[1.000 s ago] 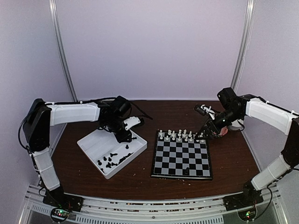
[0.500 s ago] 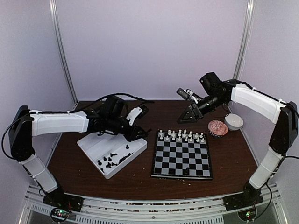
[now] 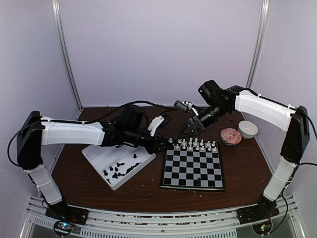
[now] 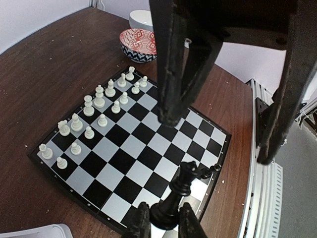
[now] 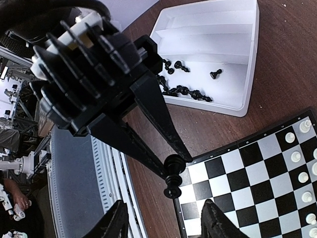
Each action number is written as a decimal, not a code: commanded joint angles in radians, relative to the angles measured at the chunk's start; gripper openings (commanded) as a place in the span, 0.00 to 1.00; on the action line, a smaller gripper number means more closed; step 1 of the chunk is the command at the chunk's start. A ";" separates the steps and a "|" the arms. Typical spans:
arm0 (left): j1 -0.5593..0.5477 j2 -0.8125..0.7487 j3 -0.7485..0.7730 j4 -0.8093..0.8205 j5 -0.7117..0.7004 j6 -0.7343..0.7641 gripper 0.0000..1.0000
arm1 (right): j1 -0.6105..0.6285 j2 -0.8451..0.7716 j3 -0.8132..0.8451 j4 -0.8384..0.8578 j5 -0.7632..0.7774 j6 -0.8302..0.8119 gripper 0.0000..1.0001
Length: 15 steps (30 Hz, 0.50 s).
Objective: Set up the chess pieces on the board
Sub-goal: Pass from the left arm to the right
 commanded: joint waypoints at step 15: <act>-0.006 0.026 0.033 0.097 0.038 -0.039 0.10 | 0.035 0.051 0.006 0.020 -0.026 0.020 0.24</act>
